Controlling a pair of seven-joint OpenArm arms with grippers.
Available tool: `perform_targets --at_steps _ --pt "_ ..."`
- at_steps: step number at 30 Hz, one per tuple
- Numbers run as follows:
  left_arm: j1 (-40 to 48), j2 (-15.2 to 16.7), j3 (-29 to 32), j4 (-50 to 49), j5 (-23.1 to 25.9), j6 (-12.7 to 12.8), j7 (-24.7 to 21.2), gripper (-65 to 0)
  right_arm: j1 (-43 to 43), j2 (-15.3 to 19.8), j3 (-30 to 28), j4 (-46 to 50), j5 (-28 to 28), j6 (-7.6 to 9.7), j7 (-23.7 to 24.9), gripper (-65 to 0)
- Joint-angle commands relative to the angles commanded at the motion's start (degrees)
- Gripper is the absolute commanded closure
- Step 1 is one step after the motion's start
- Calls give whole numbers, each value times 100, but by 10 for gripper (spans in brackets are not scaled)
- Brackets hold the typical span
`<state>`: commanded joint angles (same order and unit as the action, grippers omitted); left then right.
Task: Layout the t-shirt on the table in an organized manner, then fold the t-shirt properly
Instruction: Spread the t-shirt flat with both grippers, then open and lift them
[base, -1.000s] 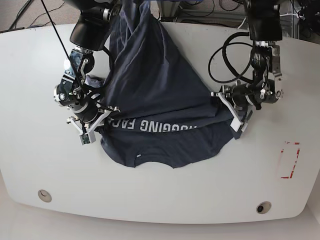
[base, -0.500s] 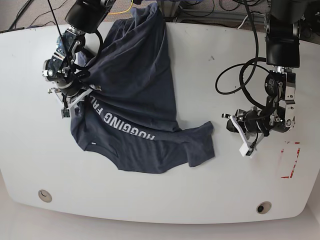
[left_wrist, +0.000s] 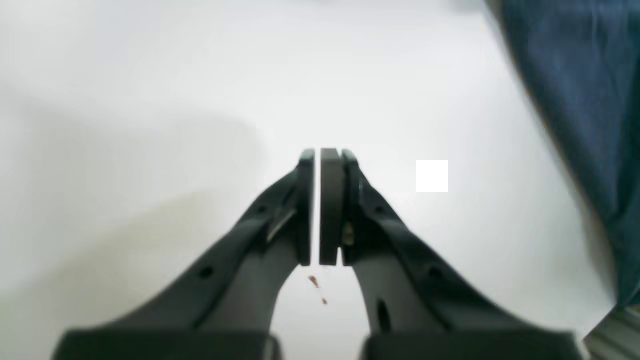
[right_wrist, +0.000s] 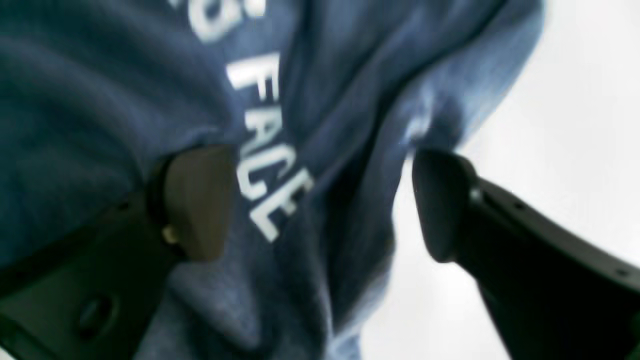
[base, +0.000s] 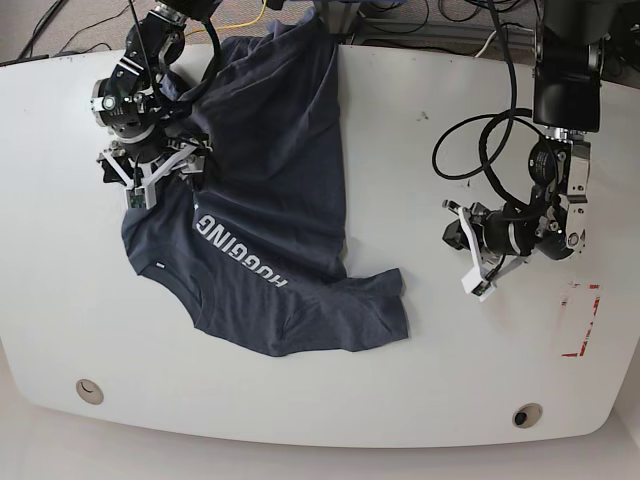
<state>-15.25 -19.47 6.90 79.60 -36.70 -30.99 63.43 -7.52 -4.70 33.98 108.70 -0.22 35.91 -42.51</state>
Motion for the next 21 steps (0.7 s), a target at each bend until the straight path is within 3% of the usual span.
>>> perform_targets --at_steps 5,11,21 --pt "246 105 0 0 0 -237 0 0 202 26 -18 343 0 0 0 -582" --pt "501 264 79 9 0 -264 0 0 897 264 -44 -70 -26 18 0 -582" --pt "1099 431 105 835 0 -264 9 0 2497 1116 -475 -2532 9 26 167 -579"
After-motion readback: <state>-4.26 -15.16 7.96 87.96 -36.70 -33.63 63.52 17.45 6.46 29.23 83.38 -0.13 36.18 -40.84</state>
